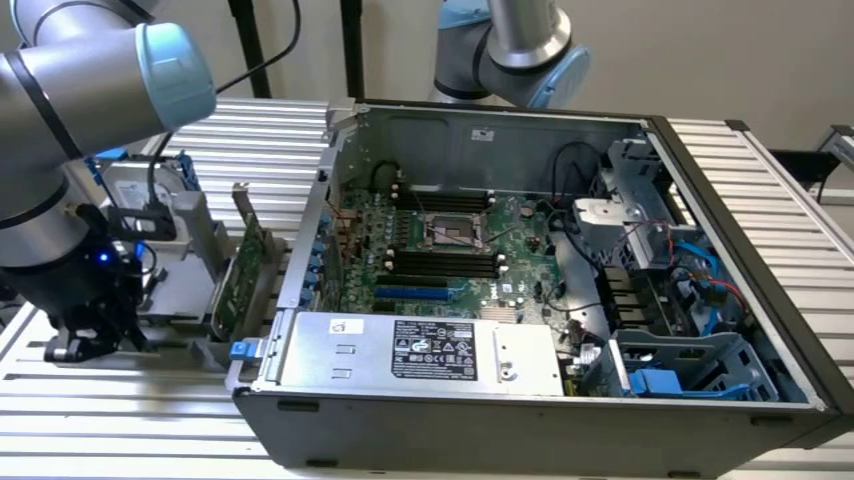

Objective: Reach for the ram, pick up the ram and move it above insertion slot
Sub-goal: 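Pick up the ram and move it above insertion slot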

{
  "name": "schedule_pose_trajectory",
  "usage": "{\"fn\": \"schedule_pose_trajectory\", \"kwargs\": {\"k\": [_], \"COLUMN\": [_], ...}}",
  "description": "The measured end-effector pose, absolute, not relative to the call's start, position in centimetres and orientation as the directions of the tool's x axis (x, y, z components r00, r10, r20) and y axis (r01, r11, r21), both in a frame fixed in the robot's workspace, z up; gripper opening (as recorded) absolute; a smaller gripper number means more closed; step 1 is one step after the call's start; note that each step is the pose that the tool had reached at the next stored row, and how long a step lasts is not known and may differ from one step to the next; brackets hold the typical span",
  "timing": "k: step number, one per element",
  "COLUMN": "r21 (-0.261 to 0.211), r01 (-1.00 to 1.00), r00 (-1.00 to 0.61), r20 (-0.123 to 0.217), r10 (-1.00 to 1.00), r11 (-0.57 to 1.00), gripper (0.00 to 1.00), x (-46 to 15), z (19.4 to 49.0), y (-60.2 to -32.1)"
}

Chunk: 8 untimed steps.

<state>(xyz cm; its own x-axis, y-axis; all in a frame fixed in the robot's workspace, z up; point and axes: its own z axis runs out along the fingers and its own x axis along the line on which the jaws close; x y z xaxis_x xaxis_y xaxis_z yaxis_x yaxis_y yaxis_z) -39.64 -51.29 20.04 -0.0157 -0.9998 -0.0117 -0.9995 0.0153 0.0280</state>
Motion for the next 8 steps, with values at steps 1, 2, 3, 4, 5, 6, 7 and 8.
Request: {"fn": "schedule_pose_trajectory", "kwargs": {"k": [1,2,3,4,5,6,7,8], "r21": [0.028,0.027,0.026,0.026,0.025,0.024,0.023,0.023], "r01": [-0.999,-1.000,-1.000,-1.000,-1.000,-1.000,-1.000,-1.000], "r00": [-0.016,-0.016,-0.016,-0.016,-0.016,-0.016,-0.015,-0.015], "r20": [-0.012,-0.012,-0.012,-0.012,-0.012,-0.011,-0.011,-0.011], "r10": [-1.000,-1.000,-1.000,-1.000,-1.000,-1.000,-1.000,-1.000], "r11": [0.015,0.015,0.015,0.015,0.015,0.015,0.015,0.015], "gripper": [0.14,0.14,0.14,0.14,0.14,0.14,0.14,0.14], "x": [-39.6,-39.6,-39.6,-39.6,-39.6,-39.6,-39.6,-39.6], "z": [20.1,20.2,20.3,20.5,20.6,20.8,21.1,21.4], "y": [-51.3,-51.3,-51.3,-51.3,-51.2,-51.2,-51.2,-51.2]}}
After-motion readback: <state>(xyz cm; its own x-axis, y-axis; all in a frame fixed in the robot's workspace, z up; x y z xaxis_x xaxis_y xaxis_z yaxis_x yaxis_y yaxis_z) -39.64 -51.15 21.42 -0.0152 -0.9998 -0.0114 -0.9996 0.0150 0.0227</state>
